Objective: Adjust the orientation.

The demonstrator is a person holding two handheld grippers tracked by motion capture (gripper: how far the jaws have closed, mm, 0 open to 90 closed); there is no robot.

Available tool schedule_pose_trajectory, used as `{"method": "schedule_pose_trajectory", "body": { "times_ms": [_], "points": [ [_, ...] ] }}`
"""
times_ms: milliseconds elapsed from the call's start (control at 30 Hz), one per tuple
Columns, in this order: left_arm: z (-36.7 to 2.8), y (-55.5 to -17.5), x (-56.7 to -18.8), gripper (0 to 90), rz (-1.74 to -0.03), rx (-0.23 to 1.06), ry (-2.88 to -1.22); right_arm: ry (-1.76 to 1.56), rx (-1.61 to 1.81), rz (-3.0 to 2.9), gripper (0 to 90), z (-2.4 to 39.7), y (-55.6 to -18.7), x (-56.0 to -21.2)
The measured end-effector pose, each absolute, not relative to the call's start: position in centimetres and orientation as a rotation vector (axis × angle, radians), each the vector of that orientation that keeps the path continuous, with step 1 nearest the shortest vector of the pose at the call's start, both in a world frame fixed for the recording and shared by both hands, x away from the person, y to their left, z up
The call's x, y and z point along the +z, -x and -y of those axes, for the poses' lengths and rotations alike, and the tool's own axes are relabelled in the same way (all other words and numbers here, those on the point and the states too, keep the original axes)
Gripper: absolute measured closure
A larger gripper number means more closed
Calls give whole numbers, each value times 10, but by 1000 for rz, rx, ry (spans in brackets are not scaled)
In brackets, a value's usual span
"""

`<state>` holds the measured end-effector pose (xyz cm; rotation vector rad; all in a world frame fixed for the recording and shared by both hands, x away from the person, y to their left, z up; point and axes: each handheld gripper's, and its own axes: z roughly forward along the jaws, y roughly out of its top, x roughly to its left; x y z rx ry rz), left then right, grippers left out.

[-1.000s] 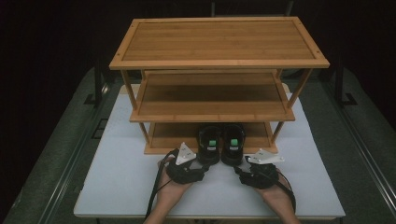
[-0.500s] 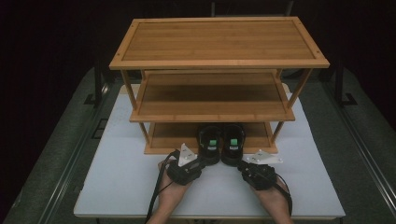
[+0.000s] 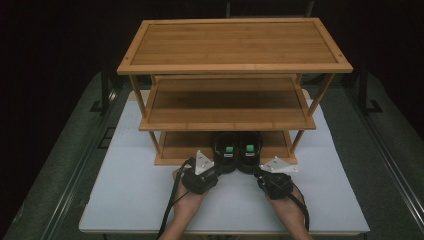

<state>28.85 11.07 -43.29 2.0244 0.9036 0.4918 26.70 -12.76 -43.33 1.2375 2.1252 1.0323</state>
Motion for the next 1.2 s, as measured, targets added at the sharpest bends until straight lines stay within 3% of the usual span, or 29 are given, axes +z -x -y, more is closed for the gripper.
{"method": "schedule_pose_trajectory", "body": {
  "times_ms": [1200],
  "points": [
    [-99,-315,-436,711,-942,593,-2020,-1258,1014,-2045,845,120,-297,-437]
  ]
}}
